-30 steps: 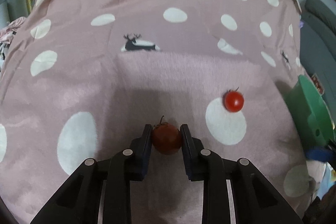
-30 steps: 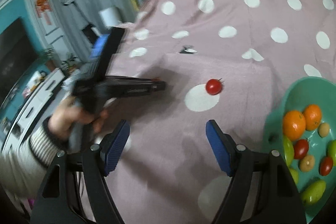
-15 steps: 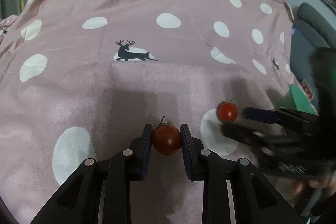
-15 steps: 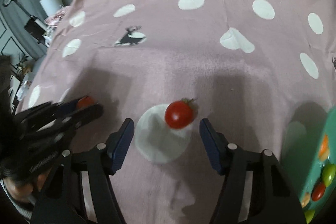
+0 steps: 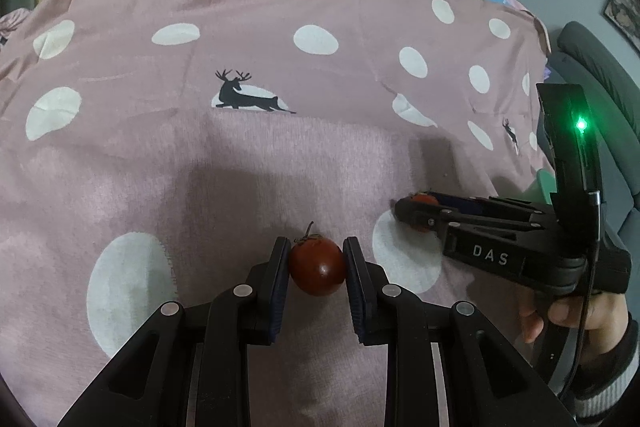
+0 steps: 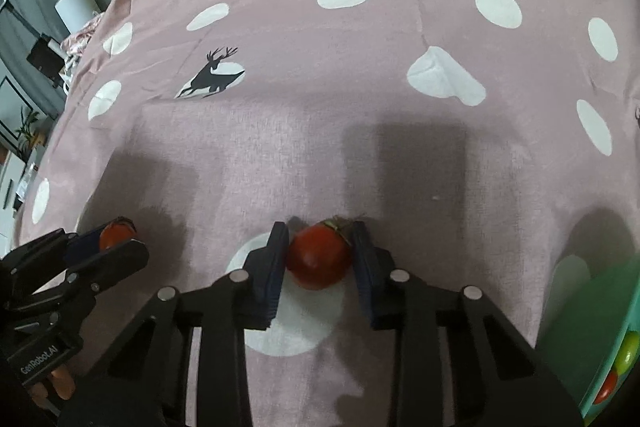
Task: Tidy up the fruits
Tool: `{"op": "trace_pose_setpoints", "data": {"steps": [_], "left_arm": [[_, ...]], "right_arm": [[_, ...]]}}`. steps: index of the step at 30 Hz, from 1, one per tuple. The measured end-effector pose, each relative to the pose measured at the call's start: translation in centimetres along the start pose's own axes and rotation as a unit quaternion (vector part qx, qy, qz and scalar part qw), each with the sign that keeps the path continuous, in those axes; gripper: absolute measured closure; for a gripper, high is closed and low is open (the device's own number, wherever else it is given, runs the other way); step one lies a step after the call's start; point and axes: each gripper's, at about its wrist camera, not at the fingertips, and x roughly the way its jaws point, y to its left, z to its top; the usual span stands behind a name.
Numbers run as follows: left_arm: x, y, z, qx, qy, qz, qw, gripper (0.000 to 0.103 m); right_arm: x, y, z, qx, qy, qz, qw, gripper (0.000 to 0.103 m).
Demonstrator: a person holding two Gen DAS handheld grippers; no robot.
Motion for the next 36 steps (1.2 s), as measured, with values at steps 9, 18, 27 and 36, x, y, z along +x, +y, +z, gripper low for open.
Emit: {"op": "trace_pose_setpoints", "data": {"steps": [9,18,27,36], "left_arm": [[-0.7,-0.1,-0.4,0.0,-0.006,0.011,0.9999,0.076],[-2.3,-2.0,-2.2,0.01,-0.002,0.024,0.9997,0.076],[-4.8,-4.5,-4.2,0.04,-0.011,0.072,0.9966,0.076],[-6.6,-7.3,-4.5,0.059,-0.024,0.104,0.9926,0.076]], "right_arm": [[-2.8,0.3,-1.9,0.007,-0.014,0.056,0.998,0.072],[-7.0,1.6,-6.6,-0.02,-0.036,0.117,0.992,0.071],[-9.7,2.0,-10.3,-0.056,-0.065,0.14,0.986,0.071],[-12.3,0.7,-11.4,-0.068,-0.103,0.168,0.978,0.071]]}}
